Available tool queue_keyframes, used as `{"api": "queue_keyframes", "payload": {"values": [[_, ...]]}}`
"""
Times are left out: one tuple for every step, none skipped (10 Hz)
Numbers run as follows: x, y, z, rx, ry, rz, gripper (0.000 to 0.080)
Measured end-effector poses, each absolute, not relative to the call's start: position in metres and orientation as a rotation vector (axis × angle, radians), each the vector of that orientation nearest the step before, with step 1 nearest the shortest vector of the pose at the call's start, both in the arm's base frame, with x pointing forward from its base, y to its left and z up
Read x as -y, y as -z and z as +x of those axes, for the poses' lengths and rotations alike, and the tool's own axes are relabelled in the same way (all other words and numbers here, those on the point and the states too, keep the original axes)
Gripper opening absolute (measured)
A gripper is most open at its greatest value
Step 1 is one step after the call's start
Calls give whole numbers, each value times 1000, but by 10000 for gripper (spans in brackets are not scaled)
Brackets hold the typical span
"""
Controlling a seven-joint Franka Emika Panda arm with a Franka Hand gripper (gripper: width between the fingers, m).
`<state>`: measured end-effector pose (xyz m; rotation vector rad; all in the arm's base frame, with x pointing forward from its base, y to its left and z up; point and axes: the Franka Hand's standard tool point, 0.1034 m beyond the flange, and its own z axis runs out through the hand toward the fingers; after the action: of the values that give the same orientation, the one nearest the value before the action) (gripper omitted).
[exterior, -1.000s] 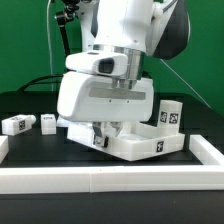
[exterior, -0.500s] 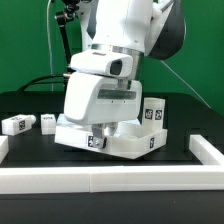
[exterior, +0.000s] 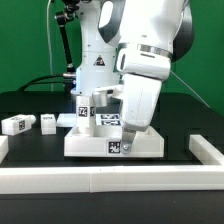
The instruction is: Assemble square table
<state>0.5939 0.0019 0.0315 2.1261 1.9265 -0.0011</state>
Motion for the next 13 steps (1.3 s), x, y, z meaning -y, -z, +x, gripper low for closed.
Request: {"api": "queue_keyframes", "payload": {"values": [[0,-31,594,-1999,21,2050,64],[1,-31,594,-2066,42,1975,64],[2,-31,593,-2112,59,1919,63],[-6,-28,592,-2063,66,1987,63],[-21,-26,597,-2051,66,2010,63],[-33,-26,603,-2028,62,2040,63],[-45,-27,611,-1998,57,2073,63],[-53,-27,618,-1984,59,2089,63],[-59,-27,624,-1963,57,2108,63],[-66,-26,629,-1945,53,2126,63],[-69,-27,632,-1942,51,2128,63],[-70,-28,635,-1928,57,2141,63],[-72,-30,639,-1912,53,2152,63]]}}
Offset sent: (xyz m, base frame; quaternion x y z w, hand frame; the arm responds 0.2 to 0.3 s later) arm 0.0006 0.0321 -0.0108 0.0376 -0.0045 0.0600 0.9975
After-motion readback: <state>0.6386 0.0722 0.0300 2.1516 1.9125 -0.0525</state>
